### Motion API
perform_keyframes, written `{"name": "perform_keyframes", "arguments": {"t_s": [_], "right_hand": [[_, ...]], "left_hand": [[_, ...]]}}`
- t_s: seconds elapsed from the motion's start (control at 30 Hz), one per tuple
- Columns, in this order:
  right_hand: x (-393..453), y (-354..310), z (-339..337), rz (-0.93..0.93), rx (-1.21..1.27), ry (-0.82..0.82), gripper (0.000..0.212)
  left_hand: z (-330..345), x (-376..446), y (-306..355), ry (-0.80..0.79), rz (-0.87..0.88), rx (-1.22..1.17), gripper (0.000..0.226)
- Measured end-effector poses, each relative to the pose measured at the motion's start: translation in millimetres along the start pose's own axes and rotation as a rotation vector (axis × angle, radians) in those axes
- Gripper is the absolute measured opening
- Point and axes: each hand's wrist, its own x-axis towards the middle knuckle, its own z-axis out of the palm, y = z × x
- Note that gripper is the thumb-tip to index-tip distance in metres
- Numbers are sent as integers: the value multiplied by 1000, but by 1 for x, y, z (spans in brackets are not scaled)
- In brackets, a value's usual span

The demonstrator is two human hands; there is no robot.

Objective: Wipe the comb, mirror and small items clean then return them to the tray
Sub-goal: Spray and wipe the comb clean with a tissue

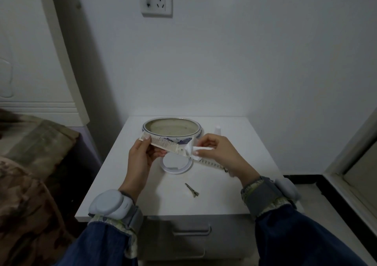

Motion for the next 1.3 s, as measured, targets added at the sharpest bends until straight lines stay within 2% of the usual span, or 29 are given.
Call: {"name": "perform_keyframes", "arguments": {"t_s": [0.13,0.23,0.4,0.5,0.7,0.9,1.03,1.17,1.3], "right_hand": [[-2,0,0,64,-52,-63,21],[-3,-2,-1,43,-120,-59,9],[-1,-1,1,14,-159,35,5],[0,1,4,-11,-153,109,9],[1,-1,-3,-28,67,278,10],[0,0,-6,1,-97,98,18],[-1,0,-5,-70,-211,93,25],[-2,-3,-3,-80,-360,33,6],[-5,-9,0,-78,-372,-42,9]], "left_hand": [[0,-1,0,-12,11,19,26],[-1,-1,-1,-19,6,30,26],[0,-1,-2,-24,-13,23,25],[0,0,-2,-23,-19,13,24],[-1,2,-1,18,-18,-37,24],[-2,3,-1,49,-13,-66,25],[-3,2,-1,44,-11,-45,25],[-3,1,0,38,-3,-32,24],[-3,1,1,32,-4,-36,24]]}}
